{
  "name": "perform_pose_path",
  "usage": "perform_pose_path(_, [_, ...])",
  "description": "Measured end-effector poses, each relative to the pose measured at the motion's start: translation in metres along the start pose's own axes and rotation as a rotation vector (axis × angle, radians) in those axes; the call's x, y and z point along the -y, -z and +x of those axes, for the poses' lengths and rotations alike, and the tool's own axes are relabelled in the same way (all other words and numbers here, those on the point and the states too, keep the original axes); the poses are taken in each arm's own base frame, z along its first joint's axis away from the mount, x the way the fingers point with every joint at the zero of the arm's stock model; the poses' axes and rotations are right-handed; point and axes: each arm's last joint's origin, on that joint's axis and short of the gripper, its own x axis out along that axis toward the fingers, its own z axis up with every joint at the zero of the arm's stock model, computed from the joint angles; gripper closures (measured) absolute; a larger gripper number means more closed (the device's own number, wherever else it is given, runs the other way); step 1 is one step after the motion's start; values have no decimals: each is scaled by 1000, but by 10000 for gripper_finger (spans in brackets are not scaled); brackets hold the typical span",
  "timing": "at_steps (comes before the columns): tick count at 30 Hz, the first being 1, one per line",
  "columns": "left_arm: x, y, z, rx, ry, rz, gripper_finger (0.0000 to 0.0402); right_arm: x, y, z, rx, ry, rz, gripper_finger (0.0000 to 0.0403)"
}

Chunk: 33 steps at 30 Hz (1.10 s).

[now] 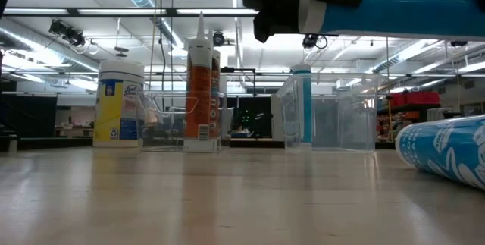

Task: Pick & place silicon tubes, Sealant and Lysol wipes
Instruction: Put the right blue sealant into the right transparent bin

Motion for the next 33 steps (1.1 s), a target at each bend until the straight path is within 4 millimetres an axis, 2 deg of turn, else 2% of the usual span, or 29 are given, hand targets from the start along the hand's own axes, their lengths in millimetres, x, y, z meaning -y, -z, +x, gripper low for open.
perform_pose_path(4, [-1, 1, 0, -11, -22, -3, 177, 0, 0, 0, 13, 20, -17, 220])
perform_pose_path(8, [-2, 7, -1, -65, -54, 12, 177, 1, -1, 0, 28, 39, -24, 220])
perform_pose_path(14, [1, 19, -3, -180, -88, 28, 178, 2, -4, 0, 79, 97, -8, 143])
perform_pose_path(18, [3, 31, -5, -297, -39, 28, 178, 0, -8, -1, 124, 69, 7, 124])
perform_pose_path(26, [3, 33, -8, -330, -61, -19, 179, -2, -13, -1, 218, 117, 102, 157])
perform_pose_path(33, [-5, 42, -10, -431, -100, -61, 179, -17, -13, -2, 295, 82, 119, 191])
